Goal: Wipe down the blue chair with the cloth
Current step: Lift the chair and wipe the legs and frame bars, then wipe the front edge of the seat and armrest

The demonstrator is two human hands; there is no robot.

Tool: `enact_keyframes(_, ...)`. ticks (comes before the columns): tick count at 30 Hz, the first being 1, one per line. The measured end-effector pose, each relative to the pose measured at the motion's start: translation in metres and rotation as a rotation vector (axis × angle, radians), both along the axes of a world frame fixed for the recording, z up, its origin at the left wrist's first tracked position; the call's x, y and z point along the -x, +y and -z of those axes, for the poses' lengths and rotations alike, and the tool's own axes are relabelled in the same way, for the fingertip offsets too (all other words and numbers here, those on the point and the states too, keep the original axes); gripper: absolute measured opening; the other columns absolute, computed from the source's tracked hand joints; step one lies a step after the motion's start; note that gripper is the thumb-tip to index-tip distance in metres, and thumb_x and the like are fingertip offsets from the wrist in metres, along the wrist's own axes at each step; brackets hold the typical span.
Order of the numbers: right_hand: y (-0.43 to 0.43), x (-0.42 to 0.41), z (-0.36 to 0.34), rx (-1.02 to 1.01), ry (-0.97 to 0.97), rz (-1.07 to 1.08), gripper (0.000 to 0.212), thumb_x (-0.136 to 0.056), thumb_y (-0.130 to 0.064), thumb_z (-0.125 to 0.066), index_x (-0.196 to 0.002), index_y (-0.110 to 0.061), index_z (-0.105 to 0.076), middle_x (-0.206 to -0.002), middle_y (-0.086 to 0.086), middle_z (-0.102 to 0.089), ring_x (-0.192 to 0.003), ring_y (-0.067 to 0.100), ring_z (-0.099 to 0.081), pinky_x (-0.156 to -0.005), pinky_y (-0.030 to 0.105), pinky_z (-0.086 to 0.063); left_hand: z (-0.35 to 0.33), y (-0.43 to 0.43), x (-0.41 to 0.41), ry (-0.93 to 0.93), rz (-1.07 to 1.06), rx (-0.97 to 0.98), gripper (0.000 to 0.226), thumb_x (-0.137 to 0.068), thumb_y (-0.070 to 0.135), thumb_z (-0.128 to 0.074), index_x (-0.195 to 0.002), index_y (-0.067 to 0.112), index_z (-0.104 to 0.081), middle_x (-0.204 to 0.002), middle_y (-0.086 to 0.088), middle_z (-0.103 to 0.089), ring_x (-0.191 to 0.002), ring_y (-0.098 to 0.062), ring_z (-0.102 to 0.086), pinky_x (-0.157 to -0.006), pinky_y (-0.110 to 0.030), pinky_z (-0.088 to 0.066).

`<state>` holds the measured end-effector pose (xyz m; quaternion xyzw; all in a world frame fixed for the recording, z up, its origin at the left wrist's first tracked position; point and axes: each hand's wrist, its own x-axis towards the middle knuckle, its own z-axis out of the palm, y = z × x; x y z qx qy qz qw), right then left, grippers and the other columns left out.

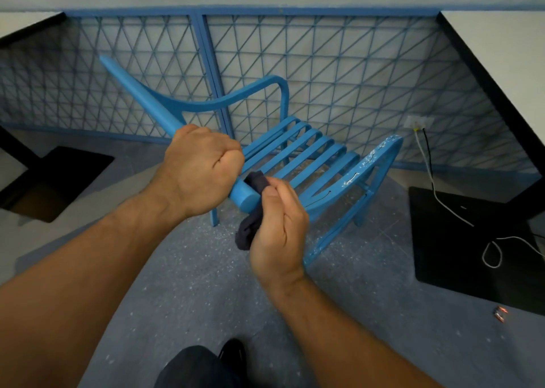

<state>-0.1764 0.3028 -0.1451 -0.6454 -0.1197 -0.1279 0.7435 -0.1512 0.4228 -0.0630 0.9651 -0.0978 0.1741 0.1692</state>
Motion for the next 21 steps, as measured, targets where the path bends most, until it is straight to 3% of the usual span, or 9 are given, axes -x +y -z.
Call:
enact_keyframes(2,-0.002,0.007,-0.004,0.015,-0.038,-0.065,0.029,-0.092,-0.031,-0.035,-0.098,-0.023,-0.062,-0.091,0.001,-0.064,-0.087,0.030,-0.060,-0.077,0.056,-0.047,-0.007,-0.007,0.005,0.066,-0.003,0.029,0.038,-0.079,0.031,-0.032,-0.060,0.015,-0.060,-0.057,0.001,-0.058,-0.061,-0.015,-0.053,-0.073,-0.035,-0.034)
enact_keyframes(5,-0.020,0.001,-0.008,-0.235,0.196,-0.331,0.032,-0.091,-0.020,-0.040,-0.117,-0.017,-0.059,-0.109,0.005,-0.069,-0.106,0.020,-0.063,-0.089,0.035,-0.052,-0.018,-0.022,0.016,0.179,0.001,0.040,0.032,-0.084,0.038,-0.036,-0.081,0.026,-0.066,-0.071,0.008,-0.064,-0.070,-0.007,-0.058,-0.067,-0.031,-0.043)
enact_keyframes(7,-0.034,-0.009,-0.006,-0.490,0.347,-0.452,0.033,-0.084,-0.007,-0.042,-0.115,-0.015,-0.053,-0.106,0.008,-0.071,-0.102,0.019,-0.065,-0.084,0.030,-0.052,-0.023,-0.031,0.026,0.236,0.049,-0.050,0.040,-0.085,0.053,-0.034,-0.090,0.032,-0.067,-0.079,0.013,-0.064,-0.076,-0.002,-0.059,-0.075,-0.031,-0.048)
enact_keyframes(9,-0.042,-0.014,-0.003,-0.541,0.365,-0.422,0.037,-0.075,0.005,-0.041,-0.105,-0.012,-0.052,-0.111,0.011,-0.069,-0.109,0.021,-0.065,-0.090,0.032,-0.050,-0.024,-0.039,0.033,0.244,0.083,-0.276,0.051,-0.082,0.068,-0.028,-0.094,0.035,-0.065,-0.082,0.017,-0.062,-0.078,-0.001,-0.057,-0.087,-0.031,-0.045)
enact_keyframes(11,-0.047,-0.015,0.005,-0.392,0.330,-0.292,0.037,-0.080,0.017,-0.043,-0.098,-0.012,-0.055,-0.115,0.007,-0.068,-0.114,0.014,-0.063,-0.094,0.027,-0.049,-0.027,-0.047,0.037,0.245,0.037,-0.499,0.049,-0.081,0.069,-0.028,-0.092,0.033,-0.058,-0.085,0.015,-0.059,-0.081,-0.004,-0.055,-0.087,-0.027,-0.041)
enact_keyframes(13,-0.059,-0.015,0.020,-0.088,0.275,-0.158,0.041,-0.083,0.019,-0.049,-0.097,-0.019,-0.058,-0.117,-0.004,-0.065,-0.115,0.003,-0.059,-0.095,0.020,-0.048,-0.026,-0.057,0.037,0.266,-0.006,-0.614,0.037,-0.088,0.062,-0.032,-0.091,0.029,-0.049,-0.091,0.012,-0.057,-0.083,-0.009,-0.051,-0.079,-0.025,-0.037)
enact_keyframes(17,-0.103,-0.029,0.058,0.360,0.300,0.106,0.044,-0.088,0.004,-0.055,-0.093,-0.040,-0.055,-0.108,-0.013,-0.061,-0.105,0.001,-0.059,-0.091,0.025,-0.053,-0.019,-0.077,0.037,0.351,-0.053,-0.790,0.032,-0.098,0.044,-0.026,-0.117,0.024,-0.042,-0.088,0.004,-0.041,-0.081,-0.019,-0.047,-0.094,-0.041,-0.039)
enact_keyframes(19,-0.120,-0.042,0.065,0.517,0.266,0.101,0.034,-0.091,-0.003,-0.055,-0.098,-0.036,-0.055,-0.109,-0.011,-0.058,-0.103,0.001,-0.055,-0.094,0.029,-0.052,-0.013,-0.080,0.038,0.381,-0.045,-0.928,0.030,-0.098,0.038,-0.029,-0.114,0.019,-0.044,-0.089,-0.002,-0.039,-0.084,-0.023,-0.046,-0.093,-0.049,-0.040)
enact_keyframes(21,-0.129,-0.057,0.066,0.718,0.186,-0.055,0.030,-0.092,-0.012,-0.057,-0.115,-0.030,-0.055,-0.118,-0.011,-0.052,-0.114,0.005,-0.048,-0.104,0.032,-0.045,-0.008,-0.079,0.039,0.346,0.002,-1.029,0.025,-0.098,0.036,-0.033,-0.097,0.013,-0.044,-0.091,-0.005,-0.043,-0.087,-0.025,-0.048,-0.086,-0.048,-0.042)
